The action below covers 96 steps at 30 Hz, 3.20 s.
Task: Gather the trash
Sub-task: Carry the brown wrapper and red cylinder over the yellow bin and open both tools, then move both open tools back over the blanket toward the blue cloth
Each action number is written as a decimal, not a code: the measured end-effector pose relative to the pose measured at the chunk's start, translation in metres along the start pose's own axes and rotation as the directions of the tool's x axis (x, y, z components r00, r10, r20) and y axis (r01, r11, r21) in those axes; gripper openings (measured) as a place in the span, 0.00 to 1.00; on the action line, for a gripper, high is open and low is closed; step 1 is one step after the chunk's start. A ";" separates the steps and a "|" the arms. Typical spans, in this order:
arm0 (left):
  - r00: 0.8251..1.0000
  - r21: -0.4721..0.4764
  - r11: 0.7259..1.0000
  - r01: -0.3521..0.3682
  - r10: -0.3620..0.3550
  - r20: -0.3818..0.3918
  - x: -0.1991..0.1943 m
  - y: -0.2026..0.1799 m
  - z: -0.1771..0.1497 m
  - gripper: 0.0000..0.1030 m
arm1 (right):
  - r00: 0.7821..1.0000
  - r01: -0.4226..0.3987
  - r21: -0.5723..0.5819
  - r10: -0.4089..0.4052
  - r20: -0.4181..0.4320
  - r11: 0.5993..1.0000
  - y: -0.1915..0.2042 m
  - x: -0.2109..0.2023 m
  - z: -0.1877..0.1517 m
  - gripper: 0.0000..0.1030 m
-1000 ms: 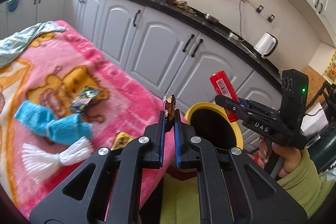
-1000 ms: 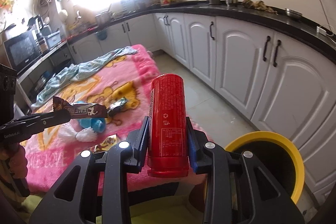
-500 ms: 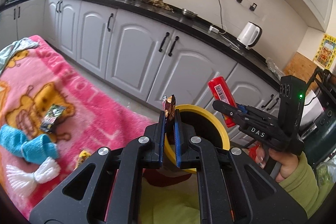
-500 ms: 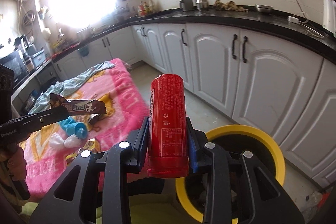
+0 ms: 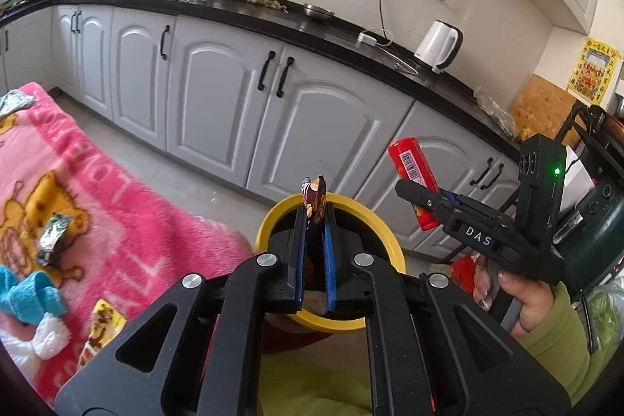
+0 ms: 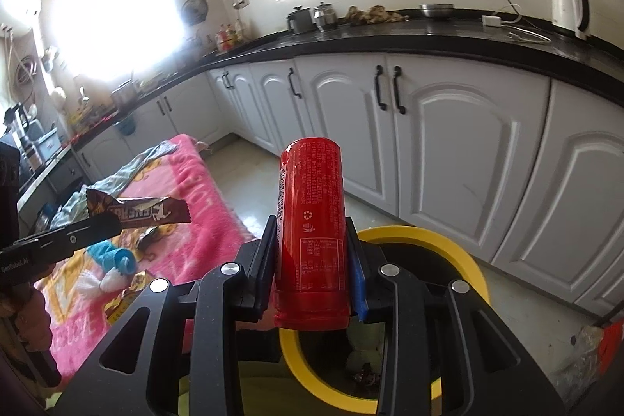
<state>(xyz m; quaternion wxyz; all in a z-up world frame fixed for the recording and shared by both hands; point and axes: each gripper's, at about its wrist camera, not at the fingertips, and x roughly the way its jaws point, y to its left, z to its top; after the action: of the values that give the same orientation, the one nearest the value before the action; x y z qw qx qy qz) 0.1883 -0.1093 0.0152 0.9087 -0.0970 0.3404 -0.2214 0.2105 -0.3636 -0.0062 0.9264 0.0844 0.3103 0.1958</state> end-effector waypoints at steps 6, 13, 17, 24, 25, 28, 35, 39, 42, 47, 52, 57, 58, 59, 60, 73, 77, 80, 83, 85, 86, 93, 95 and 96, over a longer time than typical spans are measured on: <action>0.999 0.016 0.999 0.030 -0.030 -0.026 0.022 -0.011 -0.003 0.04 | 1.000 0.025 0.041 -0.025 -0.001 0.999 -0.019 0.000 -0.004 0.30; 0.996 0.031 0.998 0.060 -0.058 -0.074 0.058 -0.021 -0.009 0.04 | 0.998 0.050 0.069 -0.048 -0.038 0.996 -0.035 0.012 -0.013 0.30; 0.992 0.036 0.997 0.070 -0.065 -0.110 0.079 -0.026 -0.015 0.04 | 0.997 0.057 0.088 -0.052 -0.053 0.994 -0.044 0.019 -0.016 0.30; 0.988 0.049 0.997 0.059 -0.051 -0.147 0.101 -0.029 -0.024 0.27 | 0.995 0.092 0.135 -0.085 -0.057 0.987 -0.060 0.028 -0.018 0.45; 0.988 0.046 0.997 0.058 -0.051 -0.149 0.102 -0.029 -0.025 0.34 | 0.994 0.104 0.145 -0.097 -0.051 0.984 -0.064 0.028 -0.019 0.50; 0.988 0.049 0.998 0.043 -0.035 -0.153 0.103 -0.027 -0.027 0.36 | 0.994 0.103 0.170 -0.097 -0.046 0.980 -0.070 0.027 -0.019 0.53; 0.993 0.031 1.000 -0.002 0.006 -0.118 0.091 -0.016 -0.024 0.67 | 0.995 0.091 0.153 -0.085 -0.042 0.984 -0.061 0.024 -0.018 0.57; 0.995 0.003 0.999 -0.032 0.032 -0.095 0.078 -0.004 -0.021 0.80 | 0.996 0.081 0.126 -0.077 -0.037 0.989 -0.048 0.022 -0.017 0.61; 0.996 -0.003 0.998 -0.055 0.054 -0.076 0.067 0.002 -0.022 0.89 | 0.997 0.071 0.107 -0.068 -0.031 0.992 -0.038 0.019 -0.016 0.62; 0.995 -0.041 0.995 -0.095 0.093 -0.034 0.040 0.020 -0.021 0.89 | 0.998 0.053 0.062 -0.052 -0.021 0.997 -0.018 0.016 -0.014 0.66; 0.989 -0.088 0.986 -0.143 0.144 0.009 0.012 0.044 -0.021 0.89 | 1.000 0.023 0.004 -0.023 -0.018 1.000 0.011 0.015 -0.012 0.68; 0.978 -0.107 0.975 -0.192 0.199 0.059 -0.017 0.062 -0.022 0.89 | 1.000 -0.012 -0.057 0.011 -0.020 0.998 0.040 0.015 -0.012 0.68; 0.974 -0.110 0.972 -0.207 0.215 0.070 -0.023 0.066 -0.022 0.89 | 1.000 -0.019 -0.069 0.018 -0.020 0.997 0.047 0.015 -0.012 0.69; 0.971 -0.113 0.970 -0.215 0.224 0.077 -0.028 0.069 -0.023 0.89 | 1.000 -0.025 -0.077 0.023 -0.020 0.997 0.051 0.015 -0.012 0.69; 0.969 -0.117 0.968 -0.224 0.234 0.084 -0.034 0.073 -0.023 0.89 | 0.999 -0.032 -0.088 0.030 -0.023 0.996 0.057 0.015 -0.013 0.69; 0.925 -0.218 0.922 -0.321 0.354 0.135 -0.091 0.126 -0.039 0.89 | 0.989 -0.139 -0.222 0.126 -0.075 0.965 0.135 0.024 -0.022 0.73; 0.914 -0.251 0.906 -0.340 0.381 0.136 -0.101 0.141 -0.043 0.89 | 0.983 -0.175 -0.256 0.156 -0.095 0.951 0.159 0.027 -0.027 0.73; 0.907 -0.277 0.895 -0.350 0.398 0.140 -0.111 0.152 -0.047 0.89 | 0.976 -0.207 -0.277 0.180 -0.120 0.938 0.177 0.032 -0.032 0.73; 0.901 -0.293 0.886 -0.359 0.411 0.140 -0.117 0.160 -0.050 0.89 | 0.971 -0.228 -0.289 0.194 -0.142 0.930 0.191 0.036 -0.036 0.73; 0.897 -0.307 0.878 -0.367 0.421 0.134 -0.120 0.166 -0.053 0.89 | 0.967 -0.240 -0.300 0.201 -0.156 0.923 0.199 0.039 -0.040 0.73; 0.896 -0.311 0.876 -0.369 0.424 0.131 -0.121 0.168 -0.054 0.89 | 0.966 -0.245 -0.304 0.203 -0.163 0.921 0.202 0.040 -0.041 0.73; 0.882 -0.363 0.845 -0.393 0.458 0.111 -0.127 0.192 -0.064 0.89 | 0.954 -0.273 -0.312 0.215 -0.207 0.910 0.219 0.058 -0.049 0.74; 0.877 -0.384 0.833 -0.399 0.468 0.105 -0.130 0.200 -0.067 0.89 | 0.951 -0.278 -0.315 0.215 -0.221 0.907 0.224 0.064 -0.052 0.74; 0.874 -0.391 0.827 -0.404 0.475 0.101 -0.131 0.204 -0.068 0.89 | 0.950 -0.281 -0.315 0.215 -0.227 0.906 0.226 0.066 -0.053 0.74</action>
<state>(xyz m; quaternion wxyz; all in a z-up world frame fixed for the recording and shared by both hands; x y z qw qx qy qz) 0.1238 0.1301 -0.0273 0.9306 -0.2006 0.2979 0.0712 0.1567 -0.1289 -0.0217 0.8609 -0.0587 0.3437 0.3705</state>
